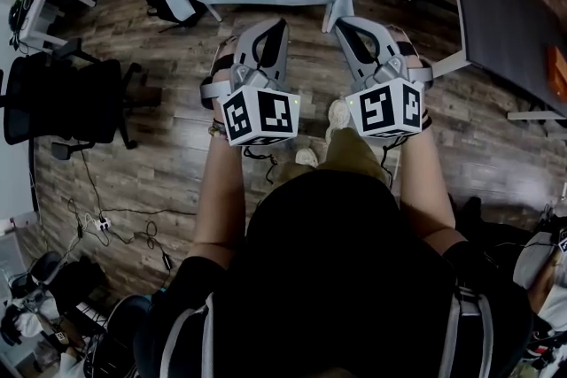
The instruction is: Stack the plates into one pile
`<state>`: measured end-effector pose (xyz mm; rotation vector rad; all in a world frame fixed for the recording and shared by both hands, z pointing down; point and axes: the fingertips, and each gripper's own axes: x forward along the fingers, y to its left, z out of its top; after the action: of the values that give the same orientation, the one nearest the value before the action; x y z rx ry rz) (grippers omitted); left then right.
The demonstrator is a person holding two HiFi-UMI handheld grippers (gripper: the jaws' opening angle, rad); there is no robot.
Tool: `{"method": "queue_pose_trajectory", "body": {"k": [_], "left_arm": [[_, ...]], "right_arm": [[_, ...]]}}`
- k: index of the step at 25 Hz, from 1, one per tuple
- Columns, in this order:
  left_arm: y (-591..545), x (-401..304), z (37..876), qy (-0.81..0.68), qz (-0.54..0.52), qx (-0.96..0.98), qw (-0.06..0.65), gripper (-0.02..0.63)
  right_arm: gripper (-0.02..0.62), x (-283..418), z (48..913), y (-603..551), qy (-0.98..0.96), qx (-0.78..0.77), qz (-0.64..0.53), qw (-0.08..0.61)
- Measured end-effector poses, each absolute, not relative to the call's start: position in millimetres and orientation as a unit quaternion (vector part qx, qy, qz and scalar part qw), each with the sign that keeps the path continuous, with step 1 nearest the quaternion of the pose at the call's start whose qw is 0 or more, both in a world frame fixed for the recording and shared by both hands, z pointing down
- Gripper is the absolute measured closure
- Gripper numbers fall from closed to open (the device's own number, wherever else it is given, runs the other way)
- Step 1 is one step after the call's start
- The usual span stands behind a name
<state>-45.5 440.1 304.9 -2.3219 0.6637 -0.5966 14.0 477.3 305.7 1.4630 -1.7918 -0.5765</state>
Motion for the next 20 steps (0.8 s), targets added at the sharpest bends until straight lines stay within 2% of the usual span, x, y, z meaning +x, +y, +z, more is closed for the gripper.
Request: {"method": "queue_pose_trajectory", "body": {"k": [9,20], "left_arm": [[388,0,307,0.248,-0.226,-0.883,0.329,0.583],[279,97,316,0.259,-0.242,-0.881,0.314,0.583]], "right_arm": [[0.560,61,311,424,-0.694,0.579,-0.225,0.363],[0.560,150,317,308,-0.719,0.553,-0.230,0.353]]}}
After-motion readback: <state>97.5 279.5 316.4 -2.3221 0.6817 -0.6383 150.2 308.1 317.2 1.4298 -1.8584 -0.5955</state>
